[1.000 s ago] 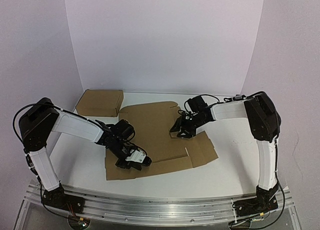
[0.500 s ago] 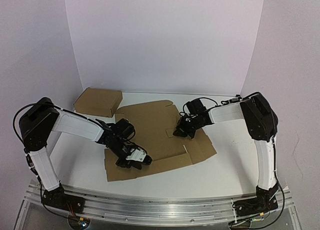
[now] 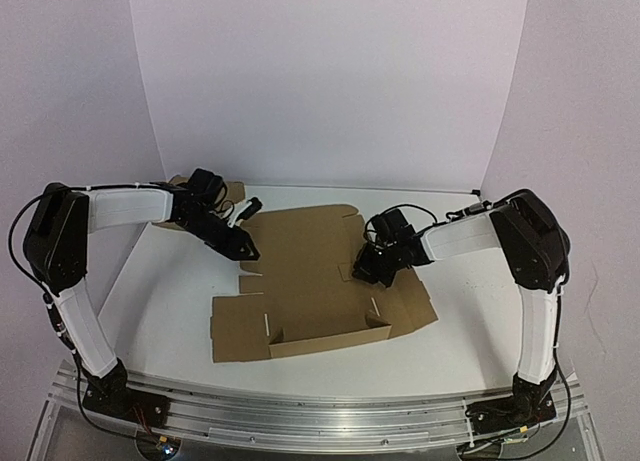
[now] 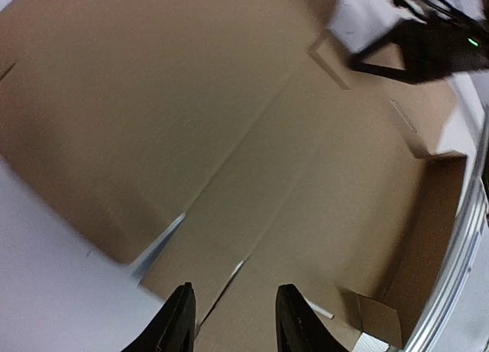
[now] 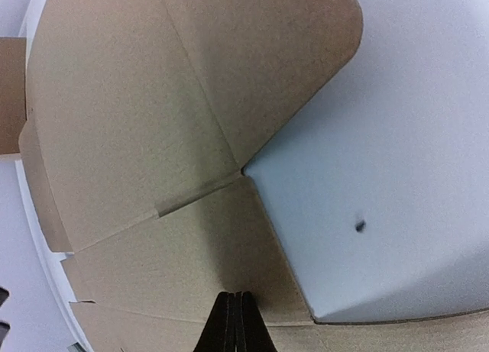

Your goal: Fold the paper box

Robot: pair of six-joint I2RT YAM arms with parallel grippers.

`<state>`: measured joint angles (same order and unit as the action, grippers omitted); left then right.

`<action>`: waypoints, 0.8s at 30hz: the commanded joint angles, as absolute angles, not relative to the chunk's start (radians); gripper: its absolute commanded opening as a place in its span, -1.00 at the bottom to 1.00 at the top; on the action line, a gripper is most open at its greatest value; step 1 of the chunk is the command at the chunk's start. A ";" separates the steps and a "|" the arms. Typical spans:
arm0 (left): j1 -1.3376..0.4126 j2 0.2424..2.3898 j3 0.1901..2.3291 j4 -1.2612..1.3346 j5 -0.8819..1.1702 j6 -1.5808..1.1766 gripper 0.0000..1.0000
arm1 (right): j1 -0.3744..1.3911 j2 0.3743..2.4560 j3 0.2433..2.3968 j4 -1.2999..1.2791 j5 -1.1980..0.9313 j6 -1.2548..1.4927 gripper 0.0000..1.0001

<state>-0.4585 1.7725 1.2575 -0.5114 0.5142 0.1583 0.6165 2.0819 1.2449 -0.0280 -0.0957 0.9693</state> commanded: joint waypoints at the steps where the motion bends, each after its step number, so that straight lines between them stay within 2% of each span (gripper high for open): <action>1: -0.421 1.752 1.196 -0.629 0.326 -0.130 -0.23 | 0.654 2.055 1.130 -0.253 0.052 1.026 -1.00; 5: -0.420 1.793 1.150 -0.586 0.294 -0.130 -0.23 | 0.686 2.011 1.092 -0.254 0.063 1.049 -1.00; 18: -0.422 1.955 1.187 -0.443 0.396 -0.093 -0.05 | 0.720 1.948 1.035 -0.253 0.049 1.043 -1.00; 24: -0.458 1.980 1.219 -0.464 0.511 -0.107 -0.19 | 0.720 1.952 1.041 -0.250 0.051 1.042 -1.00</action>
<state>-0.4228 1.9483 1.2009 -0.4441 0.4292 -0.1029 0.7094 1.9274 1.0718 -0.0906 0.0468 1.0443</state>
